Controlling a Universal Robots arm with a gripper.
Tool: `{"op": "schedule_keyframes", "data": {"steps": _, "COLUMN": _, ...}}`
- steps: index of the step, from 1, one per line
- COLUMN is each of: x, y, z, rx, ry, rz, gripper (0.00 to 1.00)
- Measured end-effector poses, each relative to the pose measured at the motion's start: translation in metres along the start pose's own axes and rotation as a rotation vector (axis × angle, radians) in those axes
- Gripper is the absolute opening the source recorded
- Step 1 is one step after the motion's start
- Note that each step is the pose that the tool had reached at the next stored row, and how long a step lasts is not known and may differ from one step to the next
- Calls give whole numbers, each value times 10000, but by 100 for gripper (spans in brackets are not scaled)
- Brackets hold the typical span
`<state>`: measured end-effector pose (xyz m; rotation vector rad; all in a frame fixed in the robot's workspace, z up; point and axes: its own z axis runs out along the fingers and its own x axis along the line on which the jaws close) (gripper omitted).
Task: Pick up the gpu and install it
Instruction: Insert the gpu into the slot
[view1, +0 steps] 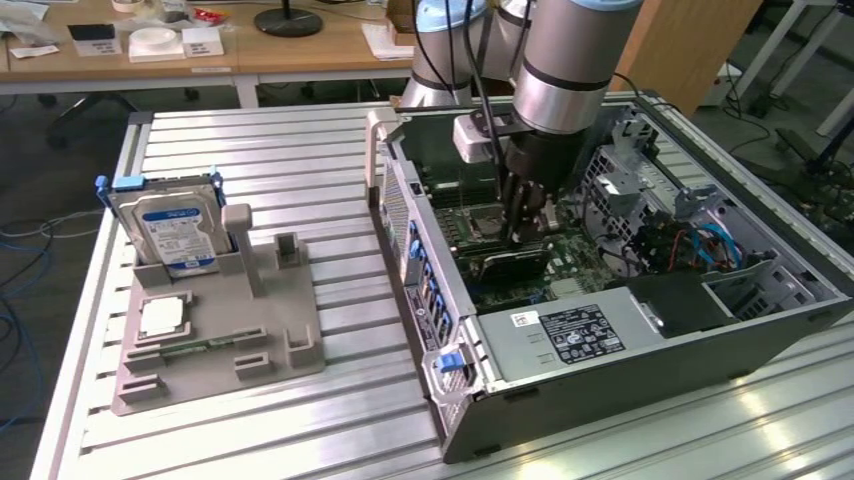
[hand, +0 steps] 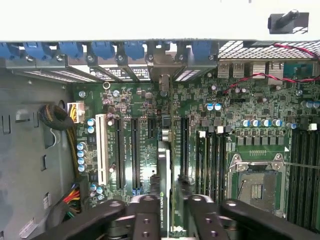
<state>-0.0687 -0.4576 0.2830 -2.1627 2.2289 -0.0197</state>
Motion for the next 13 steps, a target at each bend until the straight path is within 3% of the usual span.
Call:
{"op": "schedule_keyframes", "data": {"steps": 4, "x": 0, "y": 0, "z": 0, "rx": 0, "ry": 1, "rz": 0, "gripper": 10}}
{"op": "schedule_keyframes", "data": {"steps": 13, "x": 0, "y": 0, "z": 0, "rx": 0, "ry": 0, "rz": 0, "gripper": 11}}
